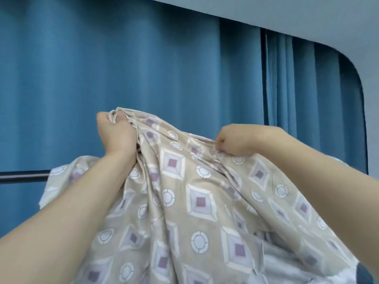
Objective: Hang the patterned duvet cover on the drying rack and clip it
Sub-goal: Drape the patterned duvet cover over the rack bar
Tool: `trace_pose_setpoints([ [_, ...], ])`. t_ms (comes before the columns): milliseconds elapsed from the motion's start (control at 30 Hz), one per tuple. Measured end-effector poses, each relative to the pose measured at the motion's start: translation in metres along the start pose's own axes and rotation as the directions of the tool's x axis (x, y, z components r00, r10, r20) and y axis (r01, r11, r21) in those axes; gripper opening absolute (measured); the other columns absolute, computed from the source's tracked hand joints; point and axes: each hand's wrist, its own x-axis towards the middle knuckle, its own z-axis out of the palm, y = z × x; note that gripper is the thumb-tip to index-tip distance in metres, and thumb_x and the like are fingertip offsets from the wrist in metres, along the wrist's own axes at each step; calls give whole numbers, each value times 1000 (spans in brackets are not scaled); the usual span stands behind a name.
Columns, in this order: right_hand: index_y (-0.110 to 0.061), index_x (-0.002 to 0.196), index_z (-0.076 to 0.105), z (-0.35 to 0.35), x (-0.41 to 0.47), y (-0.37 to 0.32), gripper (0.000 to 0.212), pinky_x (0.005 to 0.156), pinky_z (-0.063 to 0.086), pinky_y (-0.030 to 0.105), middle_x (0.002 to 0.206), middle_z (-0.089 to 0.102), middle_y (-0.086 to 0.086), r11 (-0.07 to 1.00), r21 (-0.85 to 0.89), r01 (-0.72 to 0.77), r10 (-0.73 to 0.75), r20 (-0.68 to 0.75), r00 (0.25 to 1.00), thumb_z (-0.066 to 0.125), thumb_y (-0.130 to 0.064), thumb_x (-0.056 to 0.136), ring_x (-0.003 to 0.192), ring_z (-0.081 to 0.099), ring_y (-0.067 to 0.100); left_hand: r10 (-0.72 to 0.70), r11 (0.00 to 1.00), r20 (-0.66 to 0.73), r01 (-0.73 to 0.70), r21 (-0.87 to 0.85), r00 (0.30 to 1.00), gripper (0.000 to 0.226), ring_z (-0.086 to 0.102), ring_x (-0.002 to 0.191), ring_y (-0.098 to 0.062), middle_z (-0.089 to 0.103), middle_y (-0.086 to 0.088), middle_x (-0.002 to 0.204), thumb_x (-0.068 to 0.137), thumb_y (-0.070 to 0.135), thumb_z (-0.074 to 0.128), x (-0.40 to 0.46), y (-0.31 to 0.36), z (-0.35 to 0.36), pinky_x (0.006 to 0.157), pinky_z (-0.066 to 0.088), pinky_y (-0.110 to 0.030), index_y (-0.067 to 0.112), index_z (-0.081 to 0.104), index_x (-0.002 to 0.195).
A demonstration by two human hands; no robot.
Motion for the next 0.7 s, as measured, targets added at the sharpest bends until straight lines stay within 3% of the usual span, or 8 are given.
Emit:
trace_pose_setpoints([
  [100,-14,78,55,-19,18,-5,17,67,49,33,85,62,4,1000,18,-24,28,-245,969,46,-10,91,81,61,29,128,968,94,-145,205,987,11,50,92,-23,50,5,94,97,23,40,-1,2,-5,78,40,-33,19,37,107],
  [167,-10,81,53,-39,33,-13,17,70,42,30,87,57,4,955,296,27,134,-509,850,41,-10,93,85,56,26,346,812,219,-408,417,912,25,46,106,-28,48,-6,114,90,19,46,-1,4,-8,91,35,-39,17,42,115],
  [300,-14,70,56,-75,55,-51,29,69,46,32,72,57,-1,275,823,497,519,-562,644,37,-9,90,73,55,20,482,444,469,-668,598,740,7,37,98,-28,38,-3,102,81,25,53,-9,6,-4,84,27,-37,20,55,85],
  [333,-17,66,52,-74,55,-64,31,66,43,31,68,54,-4,258,812,523,501,-575,647,37,-9,92,68,51,17,431,427,497,-655,623,753,10,35,96,-27,37,-1,101,82,27,50,-10,6,-4,83,27,-37,20,56,79],
  [433,-17,63,43,-47,52,-85,34,59,35,31,66,49,-4,610,696,378,223,-609,761,38,-20,97,70,47,19,275,409,490,-562,719,827,27,34,98,-28,42,-2,105,89,27,40,-10,11,-9,87,30,-40,20,65,81],
  [533,-13,63,44,-1,58,-76,38,57,36,31,65,50,2,805,575,146,60,-325,944,45,-28,97,68,48,24,220,394,537,-578,714,814,19,45,101,-33,48,-8,106,86,15,42,-4,15,-20,87,37,-40,18,62,86],
  [633,-13,70,51,34,65,-78,26,60,40,30,73,56,3,895,444,45,23,-147,989,49,-26,92,74,55,28,273,498,660,-690,525,699,17,48,82,-31,45,-2,95,81,-1,41,3,15,-39,69,41,-40,16,42,84],
  [700,-13,71,52,38,67,-81,25,55,37,28,74,57,2,902,431,28,36,-140,989,49,-28,91,70,55,25,284,413,765,-794,446,578,11,45,76,-25,42,5,90,86,8,44,4,18,-53,63,39,-37,19,39,86],
])
